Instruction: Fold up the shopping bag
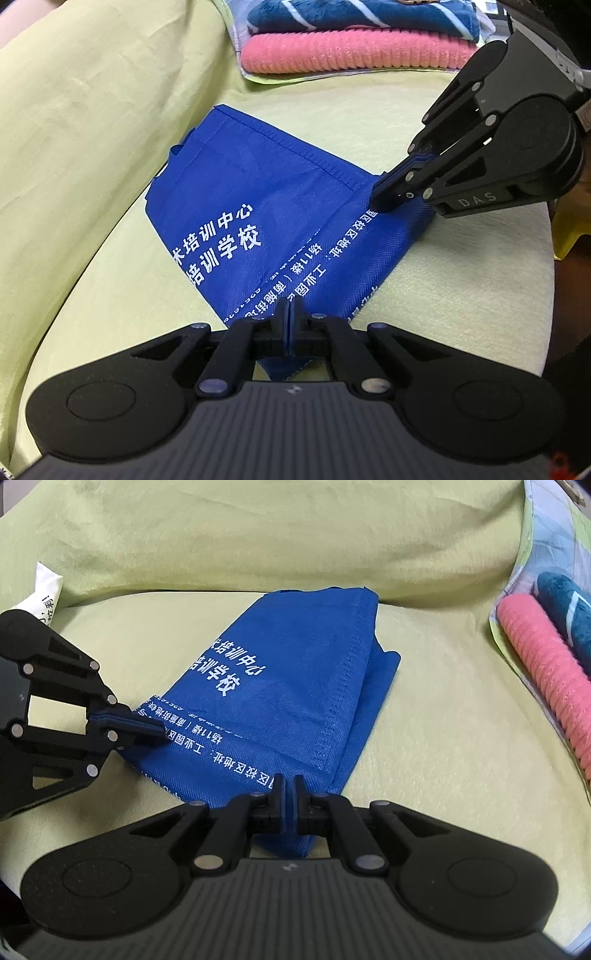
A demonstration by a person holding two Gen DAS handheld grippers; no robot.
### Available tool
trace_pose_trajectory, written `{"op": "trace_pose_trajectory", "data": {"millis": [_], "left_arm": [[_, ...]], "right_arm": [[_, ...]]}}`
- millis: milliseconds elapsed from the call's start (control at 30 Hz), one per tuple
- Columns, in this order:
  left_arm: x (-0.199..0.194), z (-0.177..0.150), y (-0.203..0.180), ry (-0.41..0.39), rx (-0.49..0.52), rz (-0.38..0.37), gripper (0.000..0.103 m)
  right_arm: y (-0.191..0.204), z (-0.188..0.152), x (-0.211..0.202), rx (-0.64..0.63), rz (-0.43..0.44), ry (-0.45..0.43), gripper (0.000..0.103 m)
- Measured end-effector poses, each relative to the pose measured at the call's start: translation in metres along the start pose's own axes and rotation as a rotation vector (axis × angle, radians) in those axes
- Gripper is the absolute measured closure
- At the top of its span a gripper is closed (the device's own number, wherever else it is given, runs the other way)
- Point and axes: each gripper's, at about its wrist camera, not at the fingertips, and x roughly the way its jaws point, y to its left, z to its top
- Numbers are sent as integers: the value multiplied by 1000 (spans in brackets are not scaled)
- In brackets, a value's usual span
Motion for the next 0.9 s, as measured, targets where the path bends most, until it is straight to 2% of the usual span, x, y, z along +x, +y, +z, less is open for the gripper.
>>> {"op": "trace_pose_trajectory", "data": {"millis": [400,533,600,667,733,800,900], "left_arm": [[-1,4,-5,22,14,28,103],[-4,2,-10,11,58,48,103],[-12,-5,-21,-16,174,92,99],[-22,-21,-38,-66,366,178,70],[-31,-36,-53,-102,540,246,54],[-34,-52,-62,-96,668,264,53],[-25,-69,-68,-71,803,303,51]], "right_arm": [[-2,0,-1,11,9,-2,101],[-4,-1,-1,21,18,-6,101],[-4,-2,-2,22,21,-8,101],[-7,-2,-2,34,31,-12,101],[-9,-3,-2,49,44,-16,101],[-11,-4,-2,57,52,-22,101],[-11,-5,-3,57,55,-30,101]]}}
